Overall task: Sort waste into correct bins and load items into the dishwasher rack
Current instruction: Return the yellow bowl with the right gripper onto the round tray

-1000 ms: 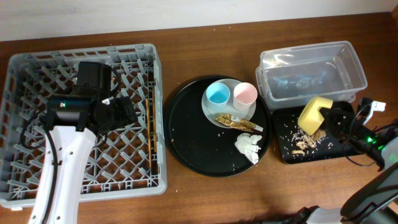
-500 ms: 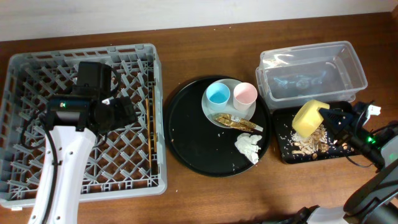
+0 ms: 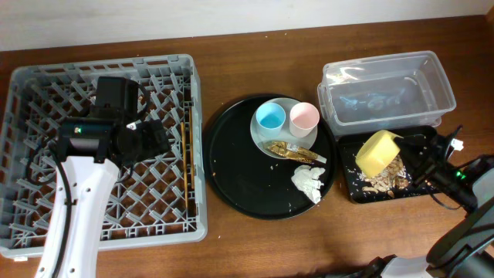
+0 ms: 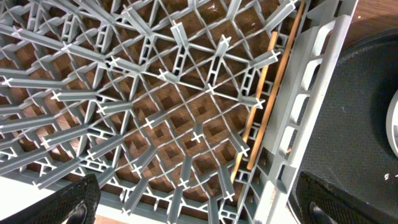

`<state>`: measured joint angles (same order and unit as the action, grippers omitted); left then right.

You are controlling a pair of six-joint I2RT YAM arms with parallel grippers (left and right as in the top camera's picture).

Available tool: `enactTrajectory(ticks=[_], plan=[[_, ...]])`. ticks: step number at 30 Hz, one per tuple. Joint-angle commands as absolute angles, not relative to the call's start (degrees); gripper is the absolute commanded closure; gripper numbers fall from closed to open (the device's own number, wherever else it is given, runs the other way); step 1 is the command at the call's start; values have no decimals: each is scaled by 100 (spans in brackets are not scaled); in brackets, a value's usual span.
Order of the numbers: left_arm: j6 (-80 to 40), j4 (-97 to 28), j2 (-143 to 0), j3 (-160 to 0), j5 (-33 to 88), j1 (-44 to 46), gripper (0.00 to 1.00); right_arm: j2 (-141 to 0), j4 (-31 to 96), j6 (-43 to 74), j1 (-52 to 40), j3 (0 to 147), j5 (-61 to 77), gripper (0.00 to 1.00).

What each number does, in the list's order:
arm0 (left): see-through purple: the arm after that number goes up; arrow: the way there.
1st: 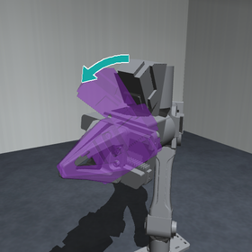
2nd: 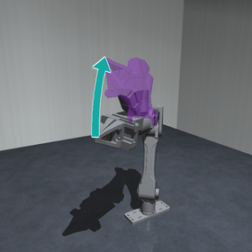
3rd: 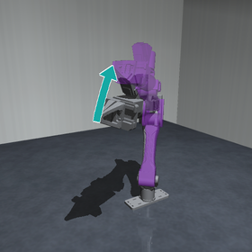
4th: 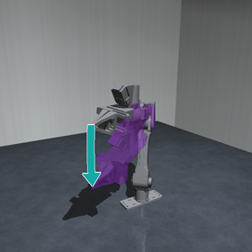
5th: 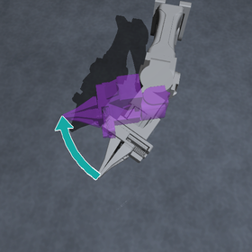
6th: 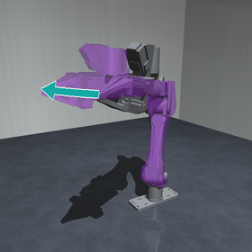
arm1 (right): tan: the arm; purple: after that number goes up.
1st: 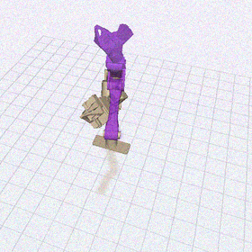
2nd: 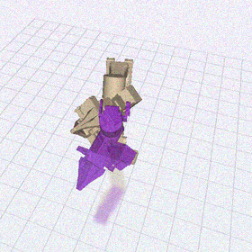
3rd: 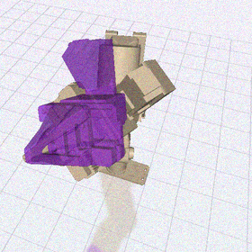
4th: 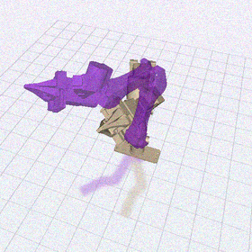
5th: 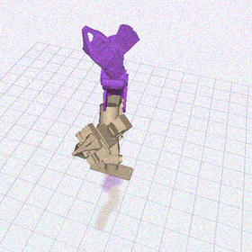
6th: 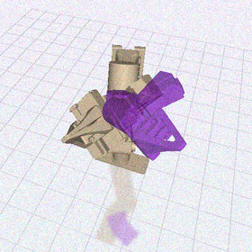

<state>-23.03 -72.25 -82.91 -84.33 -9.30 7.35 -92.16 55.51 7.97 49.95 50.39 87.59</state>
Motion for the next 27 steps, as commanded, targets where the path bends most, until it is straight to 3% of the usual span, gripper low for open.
enactTrajectory(ticks=[1,6,10,18,24,27], plan=[[-2355,-7231,-8173,-8442,-993,722,1,-8882,5747,191,5022,5157,8606,96],[-2355,-7231,-8173,-8442,-996,722,1,-7824,6602,303,4930,6333,7017,96],[-2355,-7231,-8173,-8442,-993,722,1,-6936,7120,497,4110,7592,4864,96],[-2355,-7231,-8173,-8442,-996,722,1,-6294,7116,1227,309,7981,2998,95],[-2355,-7231,-8173,-8442,-993,722,1,-7341,6919,2078,-2668,7981,1350,95],[-2355,-7231,-8173,-8442,-993,722,1,-8121,6545,2176,-3627,7981,1092,95]])
